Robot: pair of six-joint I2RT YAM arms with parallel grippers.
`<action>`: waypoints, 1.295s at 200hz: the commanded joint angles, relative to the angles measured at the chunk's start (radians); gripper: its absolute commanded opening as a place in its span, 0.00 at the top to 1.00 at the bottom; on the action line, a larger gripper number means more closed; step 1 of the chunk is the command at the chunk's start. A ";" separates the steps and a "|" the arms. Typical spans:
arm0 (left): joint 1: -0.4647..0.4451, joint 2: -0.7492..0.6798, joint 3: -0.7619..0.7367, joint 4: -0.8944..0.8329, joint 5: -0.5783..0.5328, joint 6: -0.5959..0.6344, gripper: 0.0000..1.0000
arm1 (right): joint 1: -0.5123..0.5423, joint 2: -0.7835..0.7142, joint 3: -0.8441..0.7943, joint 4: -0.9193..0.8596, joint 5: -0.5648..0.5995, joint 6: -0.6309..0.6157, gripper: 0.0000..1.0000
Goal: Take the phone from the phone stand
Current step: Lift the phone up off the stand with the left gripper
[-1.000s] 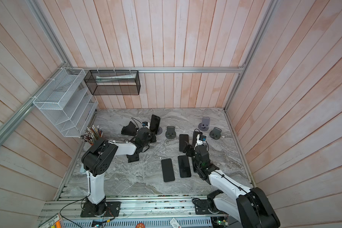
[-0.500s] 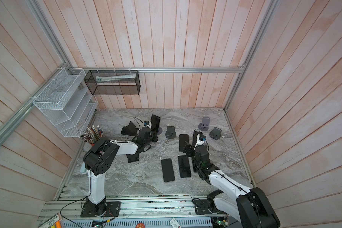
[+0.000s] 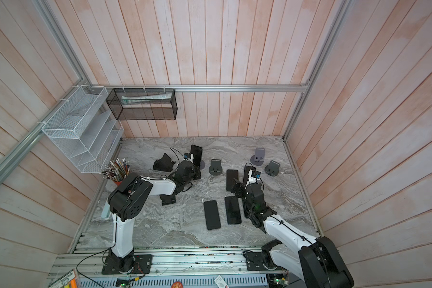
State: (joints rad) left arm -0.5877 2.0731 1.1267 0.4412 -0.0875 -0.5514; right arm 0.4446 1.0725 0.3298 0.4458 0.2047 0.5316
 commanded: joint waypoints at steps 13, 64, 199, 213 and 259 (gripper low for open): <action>-0.008 0.030 0.041 -0.008 -0.029 -0.004 1.00 | 0.006 -0.017 -0.012 0.014 0.009 0.010 0.13; -0.021 0.048 0.059 -0.012 -0.043 -0.013 1.00 | 0.006 -0.019 -0.012 0.013 0.012 0.008 0.13; -0.140 -0.325 -0.047 -0.088 -0.211 0.130 0.97 | 0.006 -0.024 -0.014 0.011 0.011 0.008 0.13; -0.132 -0.363 -0.001 -0.189 -0.244 0.146 0.63 | 0.006 -0.021 -0.013 0.011 0.009 0.007 0.12; -0.038 -0.193 0.439 -0.730 -0.197 0.218 0.00 | 0.006 -0.019 -0.006 0.003 0.007 -0.002 0.10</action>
State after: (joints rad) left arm -0.6613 1.7733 1.4017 0.0563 -0.2703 -0.4107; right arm 0.4446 1.0565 0.3286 0.4458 0.2050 0.5308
